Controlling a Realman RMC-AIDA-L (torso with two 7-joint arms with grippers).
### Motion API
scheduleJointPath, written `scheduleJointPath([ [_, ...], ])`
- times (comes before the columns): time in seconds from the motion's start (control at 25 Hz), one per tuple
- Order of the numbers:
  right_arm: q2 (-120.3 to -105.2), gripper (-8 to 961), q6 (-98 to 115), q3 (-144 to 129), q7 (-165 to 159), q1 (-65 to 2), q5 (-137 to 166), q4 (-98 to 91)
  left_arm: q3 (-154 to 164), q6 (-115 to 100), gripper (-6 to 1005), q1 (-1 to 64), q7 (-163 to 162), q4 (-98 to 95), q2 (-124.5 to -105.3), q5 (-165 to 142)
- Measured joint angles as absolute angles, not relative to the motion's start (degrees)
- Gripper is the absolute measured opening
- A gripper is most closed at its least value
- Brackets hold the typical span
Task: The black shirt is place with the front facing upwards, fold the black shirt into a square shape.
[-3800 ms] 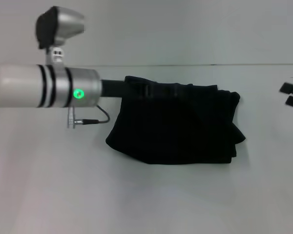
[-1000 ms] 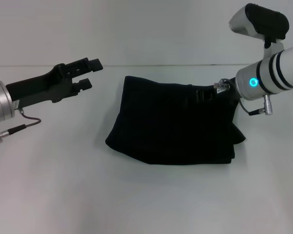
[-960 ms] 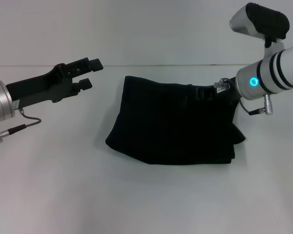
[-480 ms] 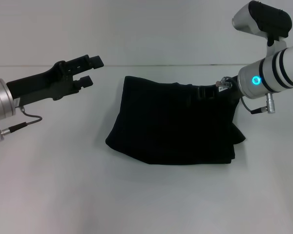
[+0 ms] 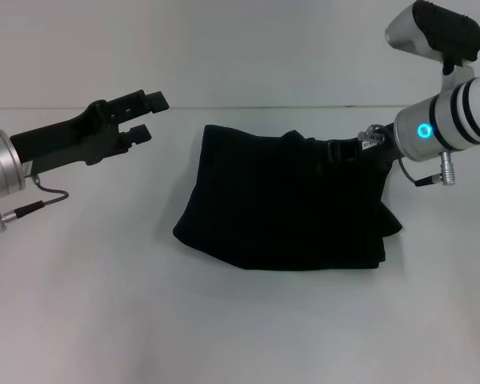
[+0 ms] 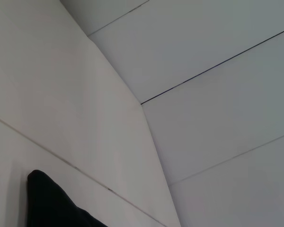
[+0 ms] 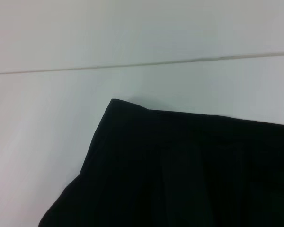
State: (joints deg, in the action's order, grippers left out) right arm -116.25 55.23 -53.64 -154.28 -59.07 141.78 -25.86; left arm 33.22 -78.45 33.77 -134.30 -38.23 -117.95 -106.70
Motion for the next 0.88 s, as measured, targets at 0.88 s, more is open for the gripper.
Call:
scheduleJointPath([
  [0.88,-115.54,19,62.5,-53.4,-159.1,-50.9,142.0,-39.7,33.2,-78.3,843,33.8,-134.3,-38.2,-117.60,-104.7],
])
